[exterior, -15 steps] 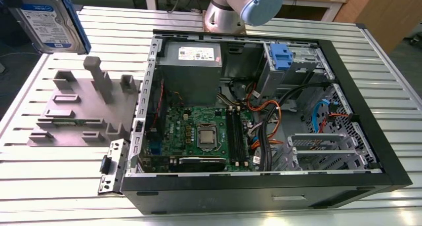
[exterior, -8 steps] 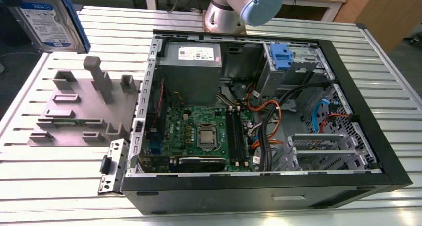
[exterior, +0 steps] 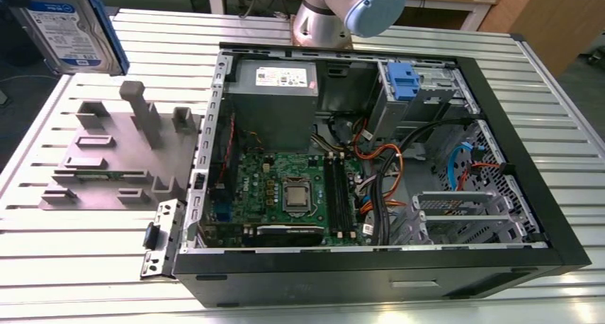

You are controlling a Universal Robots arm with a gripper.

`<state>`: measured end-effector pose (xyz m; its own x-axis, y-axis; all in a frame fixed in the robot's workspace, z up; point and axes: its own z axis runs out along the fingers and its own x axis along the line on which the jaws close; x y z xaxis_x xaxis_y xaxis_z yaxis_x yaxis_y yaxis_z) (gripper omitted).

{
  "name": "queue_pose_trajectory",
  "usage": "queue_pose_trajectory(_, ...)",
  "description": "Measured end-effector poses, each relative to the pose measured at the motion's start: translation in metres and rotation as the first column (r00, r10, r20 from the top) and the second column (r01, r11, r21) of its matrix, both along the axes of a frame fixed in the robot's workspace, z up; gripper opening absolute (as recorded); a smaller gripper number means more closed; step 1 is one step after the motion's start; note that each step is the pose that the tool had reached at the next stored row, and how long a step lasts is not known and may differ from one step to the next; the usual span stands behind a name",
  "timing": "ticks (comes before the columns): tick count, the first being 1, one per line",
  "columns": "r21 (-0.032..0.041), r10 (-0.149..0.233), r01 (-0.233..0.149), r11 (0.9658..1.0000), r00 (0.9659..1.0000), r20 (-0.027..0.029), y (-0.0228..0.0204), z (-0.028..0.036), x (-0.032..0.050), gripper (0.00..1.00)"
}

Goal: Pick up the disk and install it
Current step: 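Pick up the disk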

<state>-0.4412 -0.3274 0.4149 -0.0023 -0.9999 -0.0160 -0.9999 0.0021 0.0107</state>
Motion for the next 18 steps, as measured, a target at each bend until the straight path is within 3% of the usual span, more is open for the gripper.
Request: queue_pose_trajectory(18, 0.0, 0.0, 0.0, 1.0, 1.0, 0.0, 0.0, 0.0063, 0.0, 0.36)
